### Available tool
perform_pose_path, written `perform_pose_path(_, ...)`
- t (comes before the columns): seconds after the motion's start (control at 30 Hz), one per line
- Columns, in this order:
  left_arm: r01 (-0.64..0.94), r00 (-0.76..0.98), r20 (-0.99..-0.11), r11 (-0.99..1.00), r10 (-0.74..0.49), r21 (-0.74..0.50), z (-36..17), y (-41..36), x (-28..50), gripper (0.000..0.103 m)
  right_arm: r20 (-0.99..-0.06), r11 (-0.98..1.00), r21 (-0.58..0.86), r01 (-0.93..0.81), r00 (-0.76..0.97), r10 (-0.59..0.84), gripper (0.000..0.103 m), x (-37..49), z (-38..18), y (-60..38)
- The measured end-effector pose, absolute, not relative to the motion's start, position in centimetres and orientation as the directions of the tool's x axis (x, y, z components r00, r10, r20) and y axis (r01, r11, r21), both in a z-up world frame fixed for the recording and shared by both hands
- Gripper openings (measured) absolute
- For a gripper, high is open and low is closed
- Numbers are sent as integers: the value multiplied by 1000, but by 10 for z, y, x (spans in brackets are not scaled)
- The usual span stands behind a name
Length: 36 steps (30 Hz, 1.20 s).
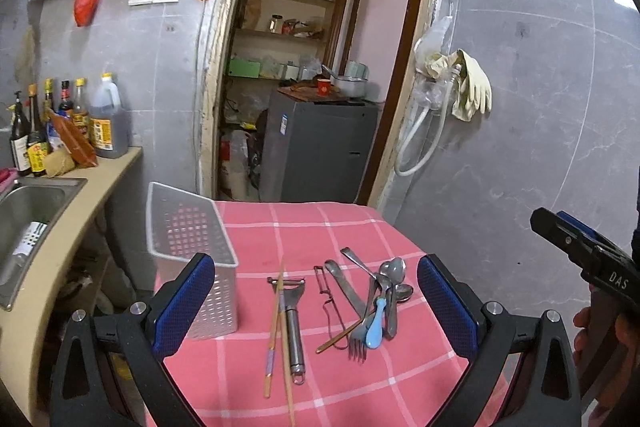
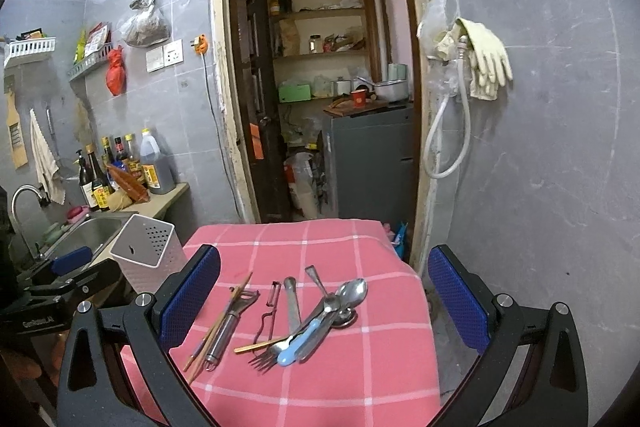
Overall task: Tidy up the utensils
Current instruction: 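Move both tools down toward the pile of utensils, then grasp the thin metal wire hook tool with the left tool and lift it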
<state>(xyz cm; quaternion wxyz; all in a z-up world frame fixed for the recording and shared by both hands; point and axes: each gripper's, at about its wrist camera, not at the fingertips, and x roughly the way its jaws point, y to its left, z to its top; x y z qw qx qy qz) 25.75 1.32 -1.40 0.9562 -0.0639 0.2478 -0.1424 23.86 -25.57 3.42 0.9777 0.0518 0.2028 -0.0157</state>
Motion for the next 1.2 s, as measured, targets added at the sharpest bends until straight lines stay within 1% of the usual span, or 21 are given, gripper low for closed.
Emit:
perform_pose_path(0.07,243,831,-465,951,-305,-191,-18,6,267,100,-406,994,102,32,914,12,102,250,30,-263)
perform_pose_path(0.13,242,823,-479,951,-305,-190,-23,-2,277,94,-417,993,120,7,908,44,102,264,24,-273)
perform_pose_path(0.27,241,809,-501,950,-309,-197,-35,-20,300,90,-441,991,127,-31,893,85,102,292,12,-288)
perform_pose_path(0.37,241,794,-522,950,-312,-200,-45,-32,315,84,-454,990,132,-57,884,112,102,311,3,-299)
perform_pose_path(0.7,216,725,-603,942,-332,-257,-94,-64,377,60,-515,980,143,-141,835,195,100,369,-41,-319)
perform_pose_path(0.77,208,709,-623,941,-332,-265,-106,-68,390,57,-530,975,160,-152,820,215,96,380,-54,-320)
perform_pose_path(0.8,205,702,-631,942,-330,-265,-111,-71,395,57,-537,974,164,-154,815,219,92,384,-59,-320)
perform_pose_path(0.83,202,694,-641,943,-329,-265,-116,-72,401,56,-549,973,171,-157,805,227,85,391,-66,-321)
perform_pose_path(0.87,200,683,-652,943,-328,-265,-122,-75,406,55,-563,971,181,-158,793,234,81,398,-75,-320)
perform_pose_path(0.93,196,651,-683,942,-333,-272,-136,-79,418,48,-589,967,203,-155,769,247,69,409,-91,-320)
perform_pose_path(0.97,190,637,-695,942,-333,-277,-141,-81,422,47,-601,966,208,-152,760,249,67,413,-97,-320)
perform_pose_path(1.03,176,612,-717,941,-334,-288,-152,-83,430,44,-629,964,220,-148,734,256,59,423,-113,-319)
perform_pose_path(1.07,167,599,-731,943,-328,-286,-157,-84,435,44,-642,964,223,-147,722,259,57,426,-119,-319)
perform_pose_path(1.13,152,576,-755,948,-314,-279,-165,-86,442,40,-676,964,225,-140,690,258,49,435,-135,-316)
perform_pose_path(1.2,135,553,-776,952,-303,-275,-170,-89,448,39,-697,961,244,-127,666,265,46,438,-148,-317)
